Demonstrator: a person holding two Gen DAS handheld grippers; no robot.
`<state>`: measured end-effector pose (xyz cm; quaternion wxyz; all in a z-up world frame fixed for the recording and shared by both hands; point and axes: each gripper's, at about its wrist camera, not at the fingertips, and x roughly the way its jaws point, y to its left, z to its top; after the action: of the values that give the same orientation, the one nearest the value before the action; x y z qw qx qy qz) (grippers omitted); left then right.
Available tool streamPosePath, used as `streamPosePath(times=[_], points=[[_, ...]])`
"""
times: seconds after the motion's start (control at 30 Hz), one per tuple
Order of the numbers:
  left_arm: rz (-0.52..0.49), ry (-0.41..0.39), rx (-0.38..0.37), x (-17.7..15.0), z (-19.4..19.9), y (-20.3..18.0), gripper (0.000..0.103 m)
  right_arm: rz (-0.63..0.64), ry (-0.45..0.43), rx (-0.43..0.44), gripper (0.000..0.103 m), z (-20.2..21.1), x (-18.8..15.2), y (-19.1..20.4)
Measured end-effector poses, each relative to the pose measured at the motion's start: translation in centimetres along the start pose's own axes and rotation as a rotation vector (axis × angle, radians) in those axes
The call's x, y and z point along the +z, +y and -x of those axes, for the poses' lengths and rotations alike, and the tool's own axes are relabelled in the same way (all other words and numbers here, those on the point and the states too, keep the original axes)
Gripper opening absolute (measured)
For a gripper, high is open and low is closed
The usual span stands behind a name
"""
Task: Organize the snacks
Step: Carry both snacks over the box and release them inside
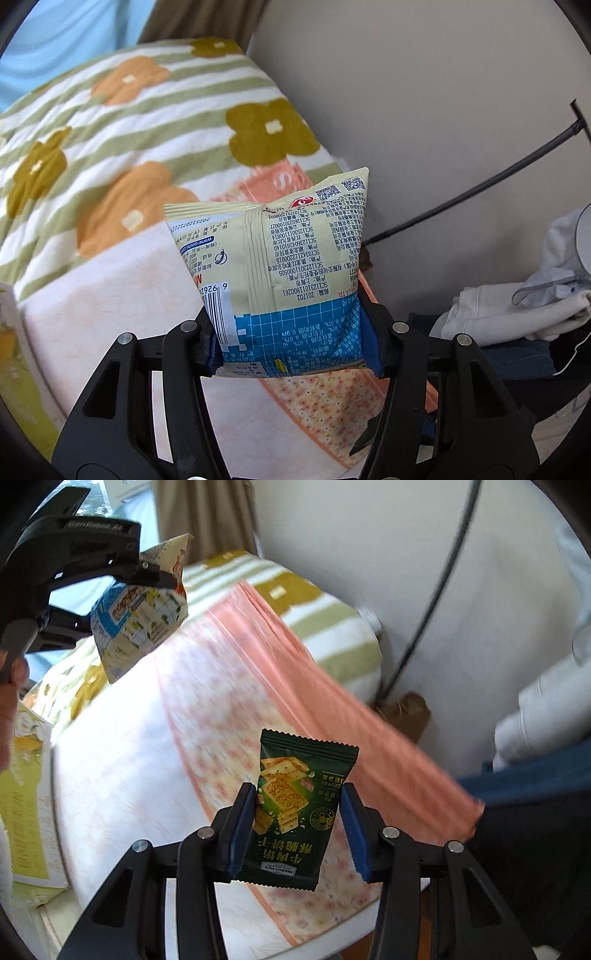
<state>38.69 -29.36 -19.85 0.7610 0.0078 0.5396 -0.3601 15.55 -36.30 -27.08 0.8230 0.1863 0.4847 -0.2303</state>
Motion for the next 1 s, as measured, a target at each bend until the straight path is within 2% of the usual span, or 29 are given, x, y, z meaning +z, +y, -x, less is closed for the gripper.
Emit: streamPosePath(times=[0.2, 0.3, 0.4, 0.6, 0.83, 1.0], points=[[0.042, -0.143, 0.036, 0.1, 8.1, 2.2, 0.053, 0.141, -0.118, 0.090, 0.042, 3.6, 3.5, 3.2], [0.102, -0.210, 0.050, -0.5, 12.1, 4.3, 0.053, 0.230, -0.162, 0.157, 0.042, 5.4, 4.6, 5.9], [0.142, -0.257, 0.089, -1.6, 15.3, 6.4, 0.053, 0.306, -0.183, 0.239, 0.043, 7.0, 5.1, 9.3], [0.288, -0.374, 0.167, -5.2, 23.0, 13.0, 0.053, 0.444, -0.197, 0.408, 0.043, 9.2, 5.6, 16.3], [0.435, -0.431, 0.276, -10.7, 29.4, 21.0, 0.053, 0.589, -0.196, 0.574, 0.043, 11.4, 4.9, 24.6], [0.498, -0.387, 0.324, -14.1, 31.4, 26.2, 0.053, 0.652, -0.182, 0.645, 0.043, 12.6, 3.8, 29.8]])
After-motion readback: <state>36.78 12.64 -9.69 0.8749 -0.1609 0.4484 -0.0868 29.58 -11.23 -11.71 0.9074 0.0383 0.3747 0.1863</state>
